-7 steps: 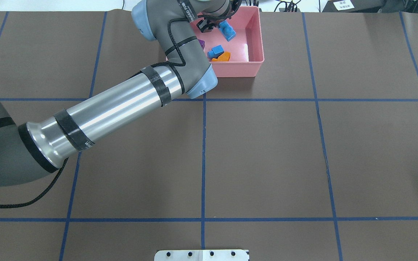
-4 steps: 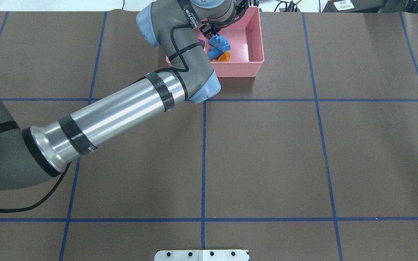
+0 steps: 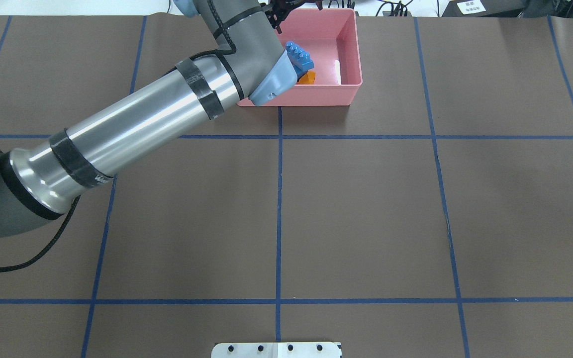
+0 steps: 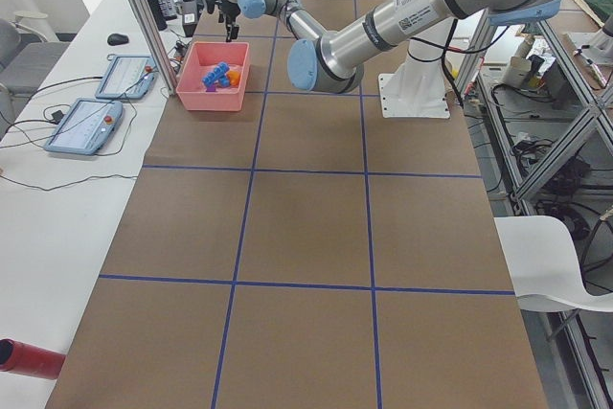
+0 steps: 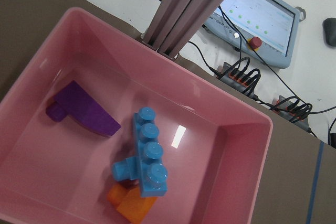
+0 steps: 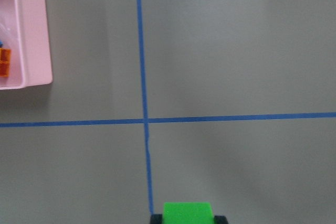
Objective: Put all blocks into box
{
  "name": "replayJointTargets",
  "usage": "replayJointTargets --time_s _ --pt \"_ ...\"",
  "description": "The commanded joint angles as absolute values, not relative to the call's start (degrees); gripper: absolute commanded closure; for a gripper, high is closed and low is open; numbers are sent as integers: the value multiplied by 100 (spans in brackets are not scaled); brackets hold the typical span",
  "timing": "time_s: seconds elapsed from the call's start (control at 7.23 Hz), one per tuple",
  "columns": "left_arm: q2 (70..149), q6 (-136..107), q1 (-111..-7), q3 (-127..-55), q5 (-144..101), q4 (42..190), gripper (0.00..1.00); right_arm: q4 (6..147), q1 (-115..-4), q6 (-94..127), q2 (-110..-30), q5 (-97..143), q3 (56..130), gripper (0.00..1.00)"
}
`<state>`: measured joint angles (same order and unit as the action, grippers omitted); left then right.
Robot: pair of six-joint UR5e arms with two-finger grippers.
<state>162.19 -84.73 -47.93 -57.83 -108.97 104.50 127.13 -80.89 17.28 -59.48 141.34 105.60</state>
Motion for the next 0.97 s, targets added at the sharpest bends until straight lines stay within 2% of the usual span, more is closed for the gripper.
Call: replayJointTargets --time_s 0.0,0.28,0.55,0.83 --pt "15606 -7317 -5228 -6621 -11477 9522 0 11985 -7255 3568 -4717 14054 9901 100" --pt "14481 -6490 -5571 -7677 -11785 9221 0 10397 -6499 4898 -3950 13372 8769 100" --pt "13461 -5822 -5686 -8513 -11786 9150 0 8420 -5926 5928 -3063 12493 6926 100" --pt "12529 -5311 -5792 -9356 -11786 9062 0 7116 -5504 6029 -2866 11789 5884 100"
